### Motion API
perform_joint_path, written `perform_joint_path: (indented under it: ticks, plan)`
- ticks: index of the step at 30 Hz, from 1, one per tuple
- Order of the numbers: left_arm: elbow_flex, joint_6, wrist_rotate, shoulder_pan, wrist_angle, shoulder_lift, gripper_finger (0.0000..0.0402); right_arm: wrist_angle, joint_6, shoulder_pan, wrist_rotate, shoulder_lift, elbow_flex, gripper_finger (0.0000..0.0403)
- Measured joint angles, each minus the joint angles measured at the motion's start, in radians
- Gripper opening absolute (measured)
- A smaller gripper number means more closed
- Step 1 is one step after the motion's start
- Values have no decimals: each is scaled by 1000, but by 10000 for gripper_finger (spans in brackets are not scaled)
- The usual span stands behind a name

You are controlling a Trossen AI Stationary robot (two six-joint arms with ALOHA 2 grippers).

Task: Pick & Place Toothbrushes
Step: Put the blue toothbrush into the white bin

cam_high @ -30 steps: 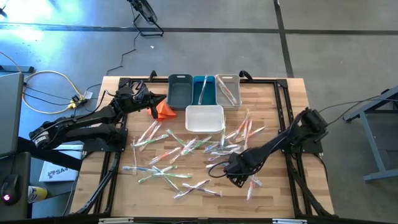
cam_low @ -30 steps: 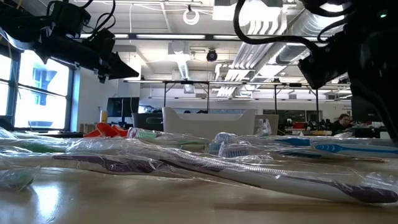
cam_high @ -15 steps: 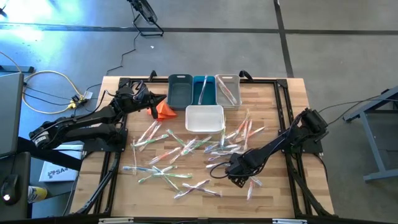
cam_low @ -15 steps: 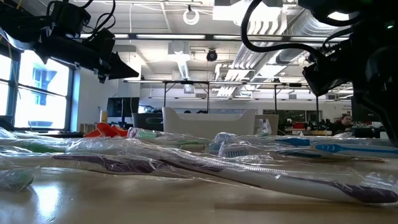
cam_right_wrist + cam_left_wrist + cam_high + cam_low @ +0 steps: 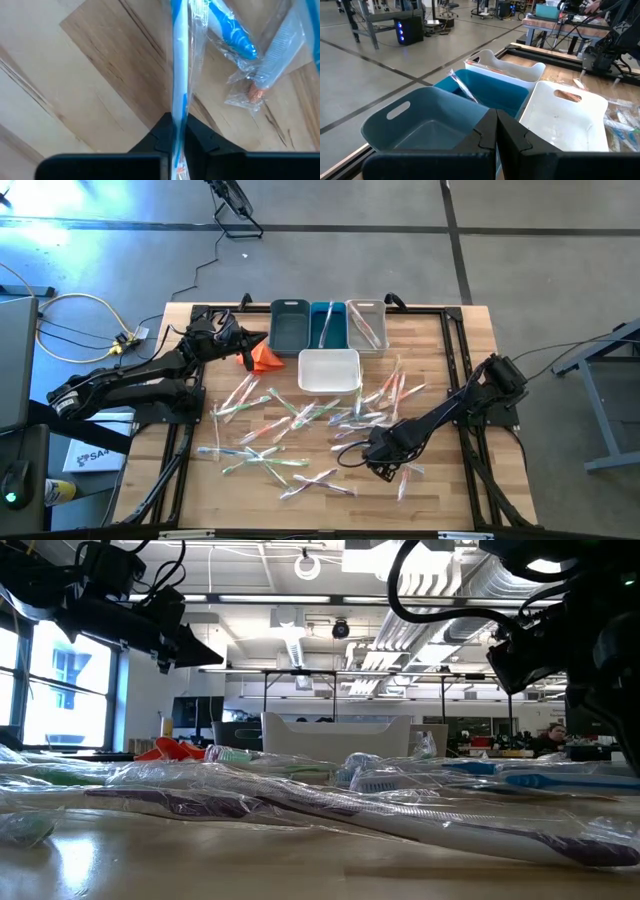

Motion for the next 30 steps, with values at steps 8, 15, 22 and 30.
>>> perform_joint_path:
  ticks: [8,15,22,30]
  plan:
    - [0,0,0,0,0,0,0,-15,-27,-4,-68,-19,1,12]
    - [0,0,1,0,1,0,0,-50,-34,-35,-75,-140,1,10]
    - [0,0,1,0,1,0,0,-118,-25,-97,-20,-306,1,10]
    - [0,-1,1,0,1,0,0,-158,-115,-224,113,-464,1,10]
